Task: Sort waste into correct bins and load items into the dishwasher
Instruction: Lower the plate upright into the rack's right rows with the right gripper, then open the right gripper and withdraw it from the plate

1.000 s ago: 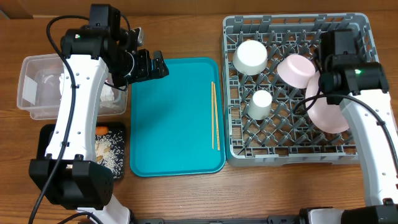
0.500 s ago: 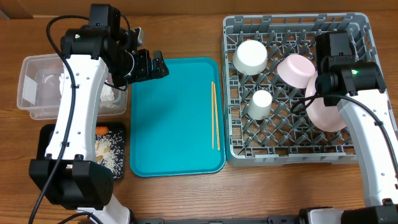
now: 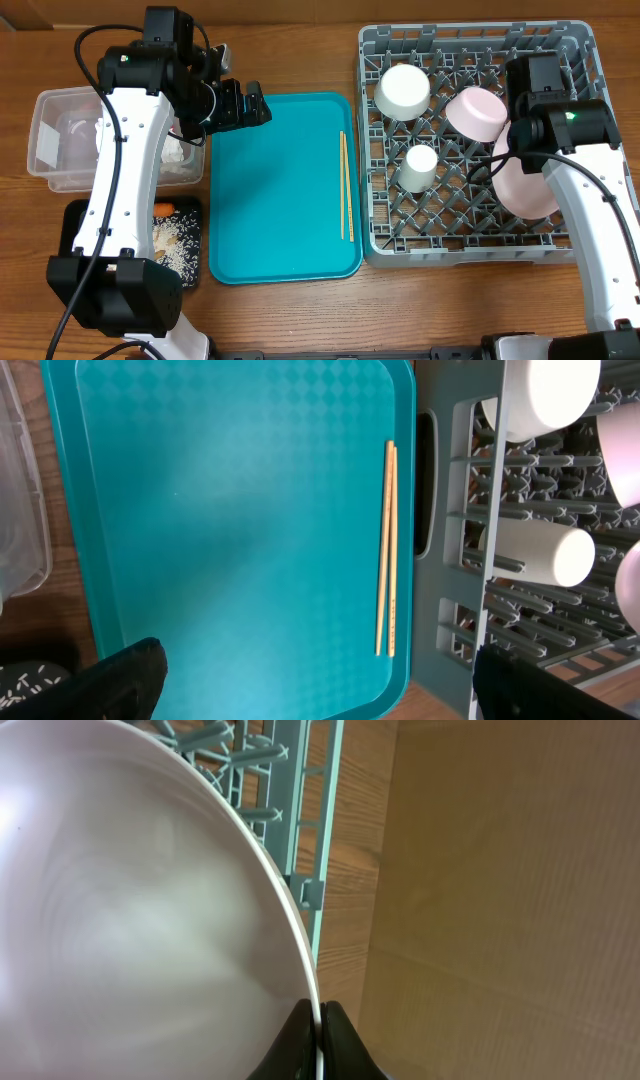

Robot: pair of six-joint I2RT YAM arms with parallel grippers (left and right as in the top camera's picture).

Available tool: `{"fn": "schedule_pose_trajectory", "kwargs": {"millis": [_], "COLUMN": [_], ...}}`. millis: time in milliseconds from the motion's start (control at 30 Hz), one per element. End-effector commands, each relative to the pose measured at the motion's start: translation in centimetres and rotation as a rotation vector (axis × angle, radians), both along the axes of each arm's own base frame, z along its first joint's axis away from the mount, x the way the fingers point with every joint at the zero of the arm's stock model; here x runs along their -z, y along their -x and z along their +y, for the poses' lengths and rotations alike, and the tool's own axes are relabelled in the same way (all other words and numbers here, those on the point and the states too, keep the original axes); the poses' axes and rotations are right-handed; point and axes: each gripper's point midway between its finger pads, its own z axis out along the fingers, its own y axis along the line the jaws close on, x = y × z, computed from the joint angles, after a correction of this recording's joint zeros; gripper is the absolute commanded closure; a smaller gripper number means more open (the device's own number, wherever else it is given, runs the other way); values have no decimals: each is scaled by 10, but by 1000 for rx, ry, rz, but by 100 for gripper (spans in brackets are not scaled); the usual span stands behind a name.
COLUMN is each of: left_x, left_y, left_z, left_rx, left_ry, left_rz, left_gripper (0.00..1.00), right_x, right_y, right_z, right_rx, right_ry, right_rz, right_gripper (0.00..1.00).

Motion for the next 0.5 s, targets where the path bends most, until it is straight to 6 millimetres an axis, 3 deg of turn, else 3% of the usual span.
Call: {"fn": "schedule_pose_trajectory", "kwargs": {"millis": [0, 233, 467], "left_x": [-13, -13, -13], "left_y": [-1, -2, -2], "left_z": [-2, -2, -2], "left_rx": [23, 23, 23], "left_ry": [-6, -6, -6], "left_rz": [-48, -49, -49], "left_gripper": [0, 0, 0], "right_x": [0, 5, 28], "right_y": [2, 5, 10], "right_z": [-4, -1, -1], "right_rx": [24, 16, -14], "right_ry": [8, -17, -2], "right_rz": [-6, 19, 95], "right_gripper": [96, 96, 96]}}
